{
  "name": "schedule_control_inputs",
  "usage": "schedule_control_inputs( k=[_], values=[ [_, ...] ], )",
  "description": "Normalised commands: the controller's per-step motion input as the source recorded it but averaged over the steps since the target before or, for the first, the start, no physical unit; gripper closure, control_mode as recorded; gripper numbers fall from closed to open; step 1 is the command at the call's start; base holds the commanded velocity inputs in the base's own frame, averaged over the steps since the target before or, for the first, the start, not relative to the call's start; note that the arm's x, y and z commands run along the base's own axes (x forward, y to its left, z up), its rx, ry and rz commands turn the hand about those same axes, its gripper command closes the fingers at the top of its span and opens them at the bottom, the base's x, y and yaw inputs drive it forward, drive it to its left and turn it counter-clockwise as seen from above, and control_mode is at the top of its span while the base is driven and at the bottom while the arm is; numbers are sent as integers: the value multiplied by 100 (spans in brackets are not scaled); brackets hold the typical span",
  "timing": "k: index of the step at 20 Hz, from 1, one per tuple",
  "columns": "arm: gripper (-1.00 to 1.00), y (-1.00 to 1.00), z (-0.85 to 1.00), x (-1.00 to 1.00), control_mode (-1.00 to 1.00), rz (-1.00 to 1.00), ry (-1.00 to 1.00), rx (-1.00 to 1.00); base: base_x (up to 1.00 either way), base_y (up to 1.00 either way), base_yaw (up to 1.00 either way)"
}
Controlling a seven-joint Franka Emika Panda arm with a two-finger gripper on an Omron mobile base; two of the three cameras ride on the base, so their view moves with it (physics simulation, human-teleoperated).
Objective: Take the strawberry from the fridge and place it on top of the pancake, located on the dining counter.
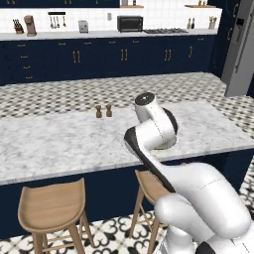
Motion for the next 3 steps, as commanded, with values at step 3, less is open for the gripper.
schedule_control_inputs(
  k=[3],
  values=[
    [-100, 69, -36, -28, -100, 3, 11, -22, 0, 0, 0]
  ],
)
